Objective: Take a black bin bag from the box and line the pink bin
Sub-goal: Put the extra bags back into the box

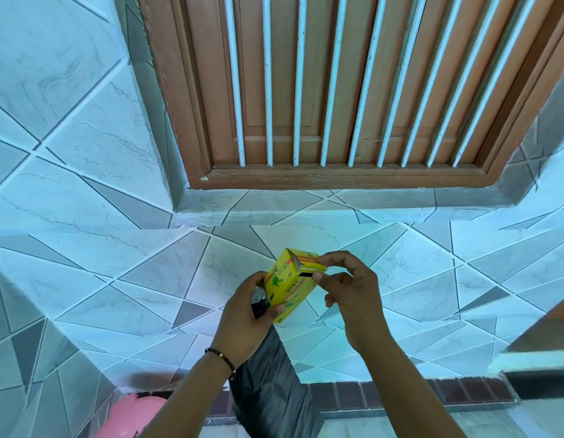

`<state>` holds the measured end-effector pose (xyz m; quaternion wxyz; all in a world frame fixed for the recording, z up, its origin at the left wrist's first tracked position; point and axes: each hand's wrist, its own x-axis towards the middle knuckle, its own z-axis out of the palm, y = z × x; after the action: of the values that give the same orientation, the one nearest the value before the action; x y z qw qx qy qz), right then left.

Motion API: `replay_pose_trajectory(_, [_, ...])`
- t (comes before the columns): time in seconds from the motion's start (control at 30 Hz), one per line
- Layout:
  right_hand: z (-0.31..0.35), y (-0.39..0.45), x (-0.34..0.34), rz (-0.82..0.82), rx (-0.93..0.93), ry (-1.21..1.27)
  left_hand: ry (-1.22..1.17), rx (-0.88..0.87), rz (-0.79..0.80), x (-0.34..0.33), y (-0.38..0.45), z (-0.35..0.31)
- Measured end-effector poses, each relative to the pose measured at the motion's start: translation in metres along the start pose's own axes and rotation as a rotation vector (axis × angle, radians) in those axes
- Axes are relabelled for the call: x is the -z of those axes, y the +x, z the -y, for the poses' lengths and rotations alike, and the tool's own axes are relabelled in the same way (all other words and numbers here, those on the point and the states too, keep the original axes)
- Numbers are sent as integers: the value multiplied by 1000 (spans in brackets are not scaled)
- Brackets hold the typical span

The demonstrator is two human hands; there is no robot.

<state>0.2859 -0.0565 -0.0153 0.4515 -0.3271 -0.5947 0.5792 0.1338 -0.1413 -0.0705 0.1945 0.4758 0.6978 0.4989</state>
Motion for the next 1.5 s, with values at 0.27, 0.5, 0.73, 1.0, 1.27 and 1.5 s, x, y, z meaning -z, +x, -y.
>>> replay_pose_trajectory(0.27, [-10, -1, 1, -51, 149, -223, 29, 22, -2, 4, 3, 3])
replay_pose_trajectory(0.5, [-25, 0, -3, -42, 397, -504, 79, 9, -84, 3, 6, 3])
replay_pose_trajectory(0.73, [-27, 2, -6, -5, 265, -665, 219, -8, -85, 7, 10, 5])
replay_pose_trajectory(1.0, [-29, 7, -17, -91, 174, -516, 266, 21, -110, 6, 13, 2])
replay_pose_trajectory(1.27, [-37, 7, -23, -133, 142, -452, 348, 41, -93, 8, 13, 1])
replay_pose_trajectory(1.5, [-41, 11, -24, -155, 161, -464, 374, 91, -98, 2, 3, -1])
